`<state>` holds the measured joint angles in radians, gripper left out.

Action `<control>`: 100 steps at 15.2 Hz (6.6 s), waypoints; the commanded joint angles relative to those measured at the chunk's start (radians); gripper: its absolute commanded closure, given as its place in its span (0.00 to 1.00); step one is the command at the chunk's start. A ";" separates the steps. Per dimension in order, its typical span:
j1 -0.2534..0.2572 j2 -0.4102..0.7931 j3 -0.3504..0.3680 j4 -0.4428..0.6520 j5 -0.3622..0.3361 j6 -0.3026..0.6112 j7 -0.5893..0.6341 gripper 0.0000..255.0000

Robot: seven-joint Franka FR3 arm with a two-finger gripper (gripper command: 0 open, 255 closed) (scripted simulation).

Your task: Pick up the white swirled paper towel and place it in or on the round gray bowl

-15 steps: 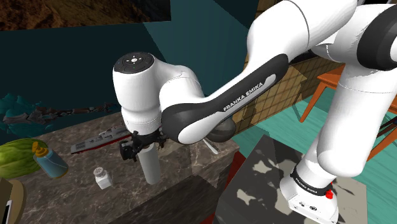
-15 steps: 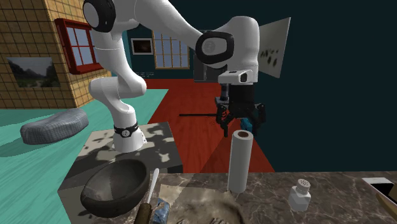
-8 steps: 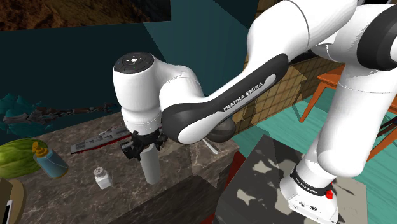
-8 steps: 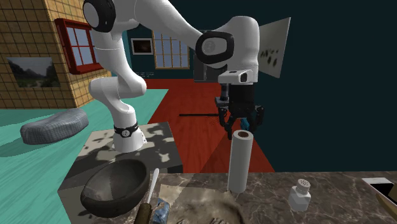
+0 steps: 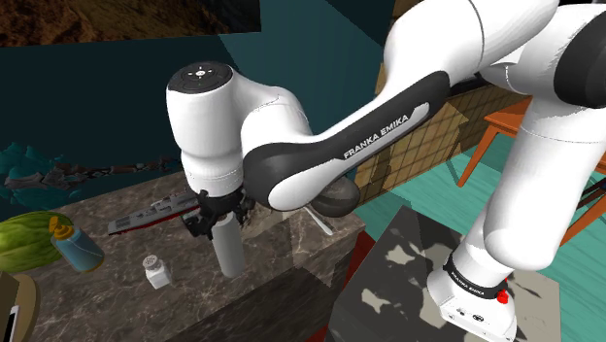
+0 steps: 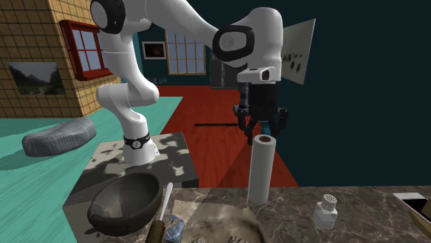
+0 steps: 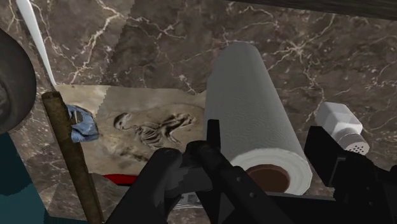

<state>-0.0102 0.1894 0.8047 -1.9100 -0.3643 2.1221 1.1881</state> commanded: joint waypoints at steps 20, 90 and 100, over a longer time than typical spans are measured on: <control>-0.010 -0.065 0.021 0.218 0.086 -0.251 -0.091 1.00; -0.175 -0.828 -0.602 -0.586 0.449 -0.058 -1.001 1.00; -0.175 -0.828 -0.602 -0.586 0.449 -0.058 -1.001 0.00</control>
<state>-0.1856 -0.6386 0.2027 -2.4957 0.0851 2.0643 0.1869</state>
